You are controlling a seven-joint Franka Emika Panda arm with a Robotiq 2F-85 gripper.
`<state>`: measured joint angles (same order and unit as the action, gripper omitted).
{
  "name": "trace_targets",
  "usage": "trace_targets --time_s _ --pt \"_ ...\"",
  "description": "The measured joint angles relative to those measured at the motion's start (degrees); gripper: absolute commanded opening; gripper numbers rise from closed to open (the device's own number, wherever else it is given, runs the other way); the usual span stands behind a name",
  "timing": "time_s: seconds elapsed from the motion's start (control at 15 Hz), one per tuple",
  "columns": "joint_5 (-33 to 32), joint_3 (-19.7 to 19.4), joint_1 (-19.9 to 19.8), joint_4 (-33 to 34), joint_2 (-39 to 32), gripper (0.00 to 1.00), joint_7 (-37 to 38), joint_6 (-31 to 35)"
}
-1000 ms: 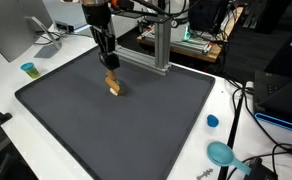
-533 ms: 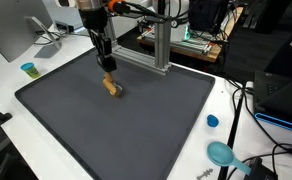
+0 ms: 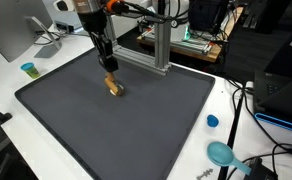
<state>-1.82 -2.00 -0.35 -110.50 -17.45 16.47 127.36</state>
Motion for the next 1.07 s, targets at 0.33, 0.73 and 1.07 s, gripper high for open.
trace_targets --time_s 0.33,0.73,1.07 --pt "-0.03 0.0 0.37 1.54 -0.87 0.21 0.0 -2.56" --pt "-0.13 0.0 0.54 2.2 -1.37 0.21 -0.12 -3.13" --pt "-0.13 0.06 0.77 4.16 -2.58 0.21 -0.87 -6.51"
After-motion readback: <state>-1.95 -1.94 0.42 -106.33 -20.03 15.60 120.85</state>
